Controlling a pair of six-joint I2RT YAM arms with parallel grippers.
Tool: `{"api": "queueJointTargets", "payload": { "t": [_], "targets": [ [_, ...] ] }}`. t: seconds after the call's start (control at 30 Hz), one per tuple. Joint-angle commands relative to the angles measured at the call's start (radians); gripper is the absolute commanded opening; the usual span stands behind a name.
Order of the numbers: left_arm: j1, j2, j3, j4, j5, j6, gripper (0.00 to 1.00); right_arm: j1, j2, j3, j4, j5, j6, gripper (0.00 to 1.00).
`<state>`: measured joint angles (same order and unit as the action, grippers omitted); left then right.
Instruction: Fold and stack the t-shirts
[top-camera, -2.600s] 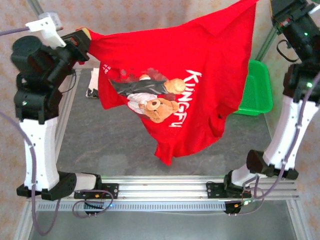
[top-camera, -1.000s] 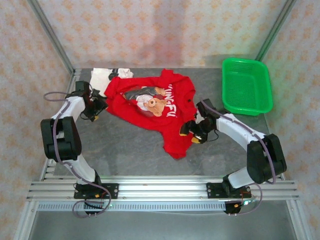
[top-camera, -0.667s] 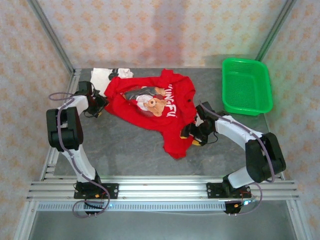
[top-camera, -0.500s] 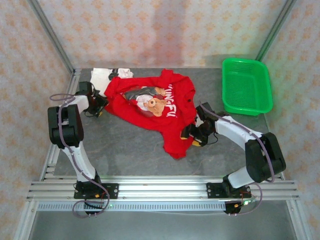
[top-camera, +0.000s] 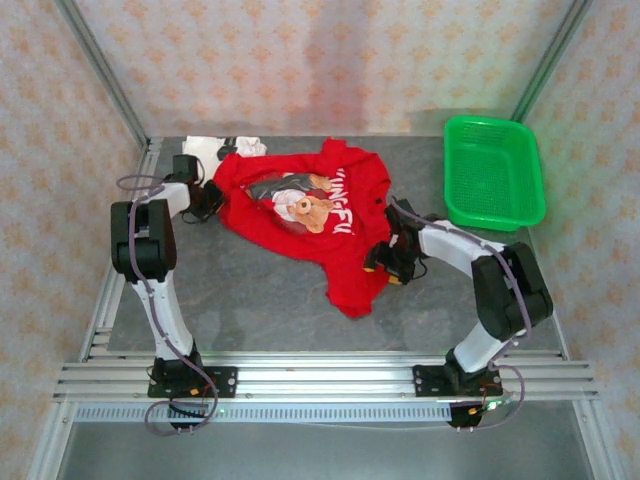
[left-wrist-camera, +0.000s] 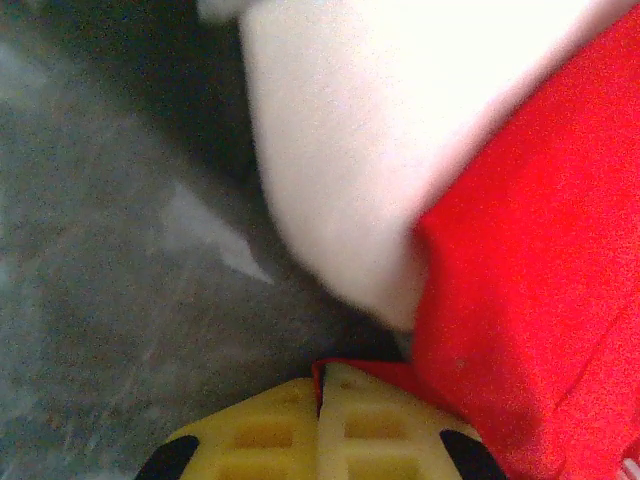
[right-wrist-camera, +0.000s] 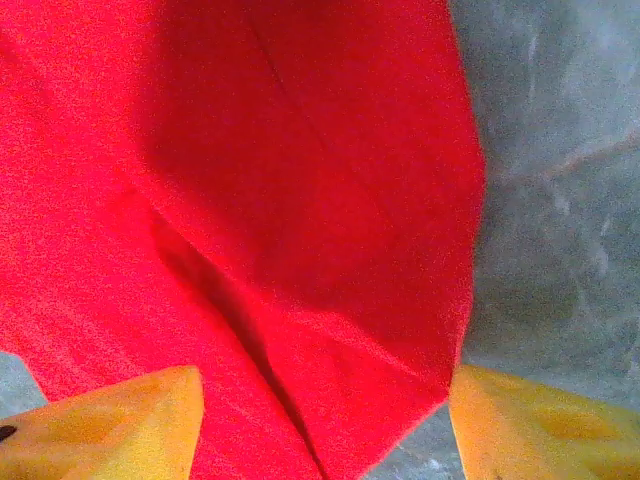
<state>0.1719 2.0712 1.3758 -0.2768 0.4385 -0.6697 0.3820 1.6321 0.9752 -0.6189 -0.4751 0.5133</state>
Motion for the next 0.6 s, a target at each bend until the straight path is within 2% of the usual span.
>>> {"api": "queueJointTargets", "payload": {
  "t": [0.0,0.3,0.47,0.57],
  "targets": [
    [0.016,-0.15,-0.073,-0.106,-0.007,0.055,0.0,-0.02,0.03,0.051,0.056,0.088,0.062,0.65],
    [0.1,-0.476,-0.227,-0.25,-0.036,0.154,0.0,-0.049,0.169,0.171,0.058,0.222,0.122,0.64],
    [0.11,-0.547,-0.307,-0.283,-0.062,0.159,0.0,-0.049,0.223,0.217,0.05,0.301,0.126,0.62],
    [0.125,-0.549,-0.358,-0.293,-0.071,0.141,0.0,-0.053,0.262,0.239,0.061,0.306,0.115,0.61]
  ]
}}
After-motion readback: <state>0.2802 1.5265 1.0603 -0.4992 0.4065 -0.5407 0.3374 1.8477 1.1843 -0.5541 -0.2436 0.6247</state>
